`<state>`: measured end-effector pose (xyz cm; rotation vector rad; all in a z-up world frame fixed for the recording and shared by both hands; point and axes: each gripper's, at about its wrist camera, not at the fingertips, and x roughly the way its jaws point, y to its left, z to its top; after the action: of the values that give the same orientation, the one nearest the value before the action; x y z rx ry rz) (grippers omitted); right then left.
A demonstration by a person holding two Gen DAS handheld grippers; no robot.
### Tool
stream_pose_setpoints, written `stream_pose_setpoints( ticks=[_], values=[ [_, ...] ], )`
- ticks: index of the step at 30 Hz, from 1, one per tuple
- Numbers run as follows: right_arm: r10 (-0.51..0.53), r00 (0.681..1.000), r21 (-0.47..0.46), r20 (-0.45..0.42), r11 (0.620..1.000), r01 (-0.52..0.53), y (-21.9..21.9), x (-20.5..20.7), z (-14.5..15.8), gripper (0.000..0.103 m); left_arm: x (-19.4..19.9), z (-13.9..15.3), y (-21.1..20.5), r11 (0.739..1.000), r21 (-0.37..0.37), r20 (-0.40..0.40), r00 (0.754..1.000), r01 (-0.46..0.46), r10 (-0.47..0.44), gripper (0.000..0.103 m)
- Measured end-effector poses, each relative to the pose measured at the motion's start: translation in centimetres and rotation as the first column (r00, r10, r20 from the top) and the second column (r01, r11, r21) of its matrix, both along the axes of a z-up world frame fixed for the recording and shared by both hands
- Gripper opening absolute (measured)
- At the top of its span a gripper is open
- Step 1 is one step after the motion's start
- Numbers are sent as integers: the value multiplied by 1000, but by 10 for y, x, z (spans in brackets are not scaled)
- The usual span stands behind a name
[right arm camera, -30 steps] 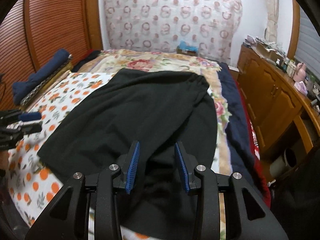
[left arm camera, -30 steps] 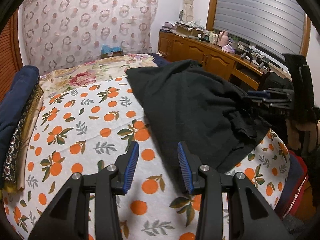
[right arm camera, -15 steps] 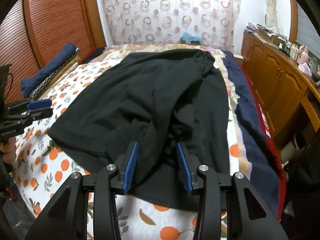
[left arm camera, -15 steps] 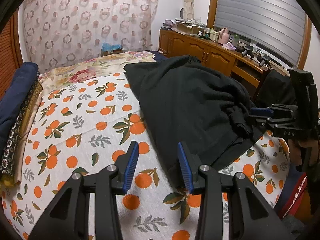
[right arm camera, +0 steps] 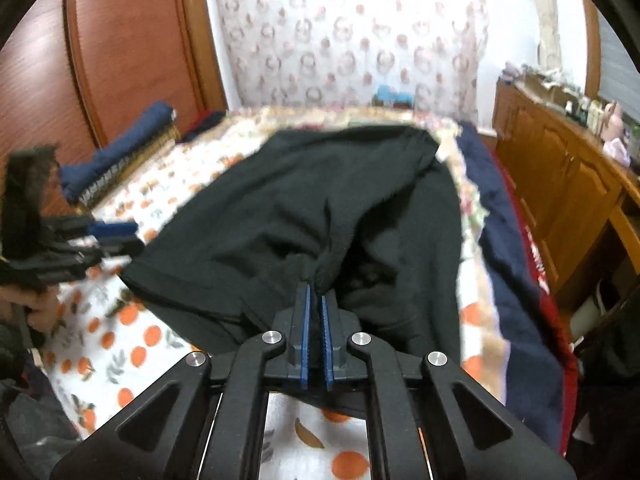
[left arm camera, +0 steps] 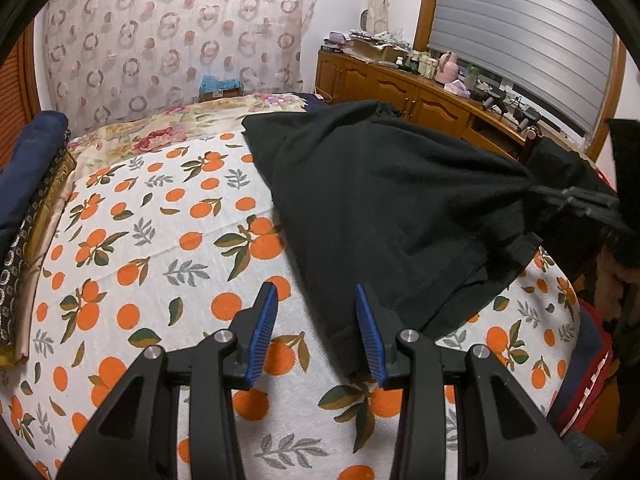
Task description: Fold small clothes
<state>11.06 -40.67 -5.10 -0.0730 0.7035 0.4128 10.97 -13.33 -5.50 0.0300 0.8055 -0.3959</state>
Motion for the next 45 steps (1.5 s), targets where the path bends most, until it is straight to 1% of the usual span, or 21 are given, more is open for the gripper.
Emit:
stream_pose_setpoints(
  ticks=[2, 5, 7, 10, 12, 15, 17, 19, 21, 22, 24, 27, 30, 32, 34, 39, 41, 42, 44, 45],
  values=[
    [-27, 999, -6, 29, 1000, 27, -15, -9, 12, 2, -1, 1, -2, 1000, -2, 4, 1000, 6, -6, 39],
    [-56, 998, -18, 22, 998, 56, -33, -16, 16, 2, -2, 1, -4, 1000, -6, 3, 1000, 14, -14, 39],
    [-77, 997, -49, 8, 996, 77, -41, -21, 8, 2, -1, -1, -6, 1000, -4, -1, 1000, 14, -14, 39],
    [-97, 993, -70, -59, 993, 93, -48, -16, -13, 2, 2, -4, -8, 1000, -6, -17, 1000, 18, -18, 39],
    [-113, 990, -76, -85, 991, 107, -49, -12, -24, 4, 2, -5, -11, 1000, -6, -22, 999, 25, -25, 39],
    [-124, 990, -71, -73, 990, 119, -48, -10, -24, 5, 2, -5, -13, 999, -15, -29, 999, 31, -31, 39],
    [-143, 988, -76, -55, 987, 139, -48, -9, -22, 13, 4, -6, -14, 999, -29, -37, 999, 35, -36, 39],
    [-161, 986, -73, -46, 985, 157, -50, -6, -21, 31, 5, -8, -15, 998, -47, -49, 998, 43, -45, 39],
    [-172, 984, -61, -43, 984, 170, -53, -3, -22, 38, 5, -10, -17, 997, -51, -62, 997, 52, -55, 39],
    [-174, 984, -57, -46, 984, 171, -54, 0, -23, 40, 6, -11, -18, 997, -48, -66, 996, 54, -58, 39],
    [-174, 983, -59, -56, 983, 171, -54, 3, -27, 43, 7, -15, -22, 997, -39, -80, 995, 59, -62, 39],
    [-170, 983, -64, -71, 984, 166, -51, 4, -33, 44, 8, -21, -25, 997, -44, -107, 992, 68, -72, 39],
    [-167, 983, -66, -82, 985, 162, -48, 7, -38, 45, 6, -21, -26, 996, -46, -102, 992, 73, -78, 39],
    [-168, 982, -68, -86, 984, 163, -48, 9, -41, 48, 5, -21, -25, 994, -63, -105, 990, 85, -91, 39],
    [-175, 980, -70, -99, 983, 168, -49, 11, -45, 52, 4, -21, -27, 994, -64, -101, 991, 84, -90, 39],
    [-156, 982, -45, -108, 987, 152, -47, 9, -45, 52, 3, -21, -27, 995, -59, -99, 991, 84, -90, 39],
    [-144, 984, -52, -107, 989, 139, -44, 9, -46, 52, 1, -21, -28, 994, -54, -94, 991, 92, -97, 39],
    [-139, 985, -60, -107, 989, 133, -42, 9, -46, 53, 1, -21, -28, 994, -56, -92, 990, 98, -103, 35],
    [-133, 985, -74, -106, 989, 126, -39, 8, -46, 49, 2, -21, -29, 991, -64, -90, 989, 114, -120, 16],
    [-127, 986, -75, -107, 990, 119, -37, 9, -46, 44, 2, -20, -29, 990, -67, -88, 988, 122, -127, 10]
  ],
)
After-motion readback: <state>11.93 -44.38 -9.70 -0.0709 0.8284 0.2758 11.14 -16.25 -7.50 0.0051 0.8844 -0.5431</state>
